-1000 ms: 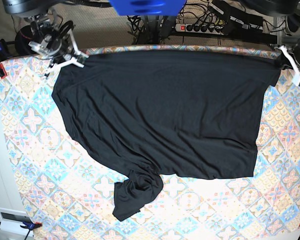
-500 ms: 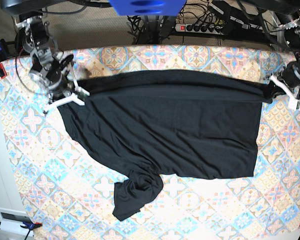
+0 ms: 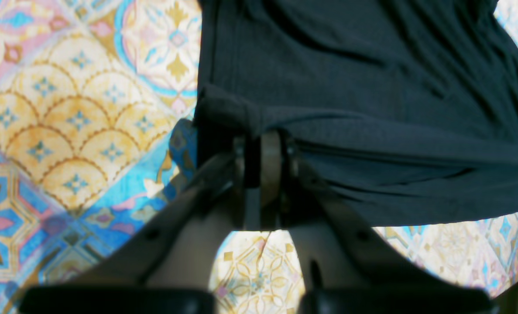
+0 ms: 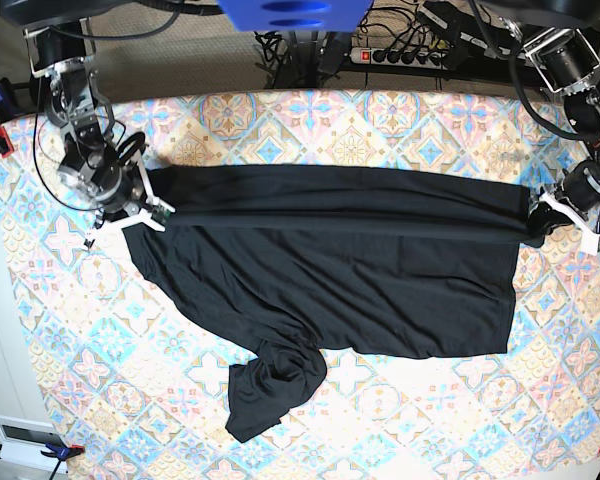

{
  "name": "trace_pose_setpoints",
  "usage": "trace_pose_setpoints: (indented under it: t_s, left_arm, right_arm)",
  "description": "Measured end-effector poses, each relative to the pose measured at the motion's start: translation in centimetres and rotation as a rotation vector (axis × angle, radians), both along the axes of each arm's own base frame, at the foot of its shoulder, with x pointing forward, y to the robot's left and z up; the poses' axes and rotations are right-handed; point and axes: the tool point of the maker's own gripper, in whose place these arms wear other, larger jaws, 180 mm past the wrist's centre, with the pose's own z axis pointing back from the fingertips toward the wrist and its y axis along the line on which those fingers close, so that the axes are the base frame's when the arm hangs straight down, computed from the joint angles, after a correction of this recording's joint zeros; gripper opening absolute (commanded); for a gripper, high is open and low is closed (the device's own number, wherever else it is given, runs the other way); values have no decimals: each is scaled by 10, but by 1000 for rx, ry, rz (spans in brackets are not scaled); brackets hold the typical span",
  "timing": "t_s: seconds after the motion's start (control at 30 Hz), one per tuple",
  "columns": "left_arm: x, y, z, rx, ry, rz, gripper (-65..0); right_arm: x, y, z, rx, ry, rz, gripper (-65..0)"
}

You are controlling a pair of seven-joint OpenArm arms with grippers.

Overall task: Layout the t-shirt on the table in an organized manner, then fold the t-shirt properly
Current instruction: 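Lower the shirt edge with both grippers, laying it flat on the table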

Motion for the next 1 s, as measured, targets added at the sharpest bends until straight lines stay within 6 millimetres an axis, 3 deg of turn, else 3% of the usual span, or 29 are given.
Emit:
trace_pose_setpoints:
  t_s: [0.1,0.43,0.6,0.73,0.83,1.0]
  left_arm:
    - [0,0,-5,19,25,-1,-650]
    - [11,-10,-18,67,55,12,-650]
    - [10,-5,-24,129,72,12,-650]
    - [5,-19,-38,179,108,-69,-644]
    - [-1,-22,-44,214,147,-125,-582]
    - [-1,-19,-42,226,141,-126,-446]
  right_arm:
    - [7,-3,1,1,-10,-11,-650]
    - [-5,-17,-24,-2,67,-52,-650]
    - [-5,-17,-25,-1,69,-53,-650]
    - [-5,-17,-25,-4,70,-54,-650]
    - [-6,-17,-24,-10,68,-54,-633]
    - [-2,-14,-14,-16,38,-43,-505]
